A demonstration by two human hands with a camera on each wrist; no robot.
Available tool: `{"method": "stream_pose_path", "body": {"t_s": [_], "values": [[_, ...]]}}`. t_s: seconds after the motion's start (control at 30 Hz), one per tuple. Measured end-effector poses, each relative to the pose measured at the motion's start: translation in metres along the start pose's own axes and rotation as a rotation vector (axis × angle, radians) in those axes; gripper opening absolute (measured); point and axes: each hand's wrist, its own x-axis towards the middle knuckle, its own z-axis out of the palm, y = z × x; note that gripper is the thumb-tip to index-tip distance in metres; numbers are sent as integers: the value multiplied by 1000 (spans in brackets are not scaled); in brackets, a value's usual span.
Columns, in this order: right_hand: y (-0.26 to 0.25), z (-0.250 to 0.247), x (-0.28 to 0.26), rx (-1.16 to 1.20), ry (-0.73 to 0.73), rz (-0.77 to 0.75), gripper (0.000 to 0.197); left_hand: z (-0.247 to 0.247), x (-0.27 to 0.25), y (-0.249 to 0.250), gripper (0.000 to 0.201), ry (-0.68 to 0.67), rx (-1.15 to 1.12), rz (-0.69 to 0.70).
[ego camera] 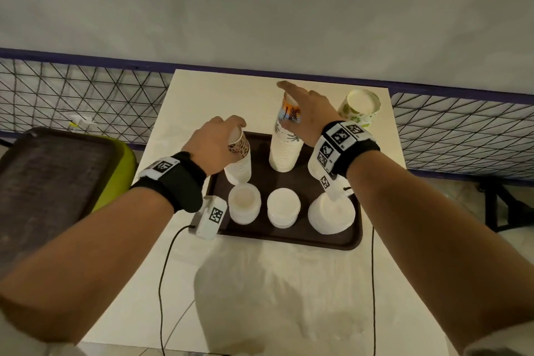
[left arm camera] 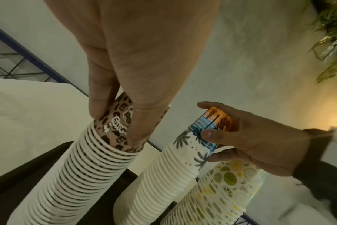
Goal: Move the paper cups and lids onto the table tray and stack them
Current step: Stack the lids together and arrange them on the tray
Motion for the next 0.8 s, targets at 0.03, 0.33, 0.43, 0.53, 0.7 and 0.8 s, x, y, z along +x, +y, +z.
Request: {"method": "stream_pose_path", "body": {"t_s": [0.03, 0.33, 0.43, 0.53, 0.7, 0.8], "values": [[1, 1, -2, 0, 5, 3, 78, 0, 5, -1, 67, 5, 1, 12], [7, 8, -7, -26, 23, 2, 80, -11, 48, 7, 77, -57, 62, 66], [8, 12, -5, -49, 34, 3, 82, -12, 55, 6, 79, -76, 71, 77], [8, 14, -4, -47, 34, -7, 83, -12, 57, 3, 80, -83, 60, 88], [7, 17, -2, -32, 65, 4, 85, -12, 58, 0, 82, -97, 66, 95], [4, 20, -2, -28, 76, 20, 87, -11, 58, 1, 82, -92, 75, 86]]}}
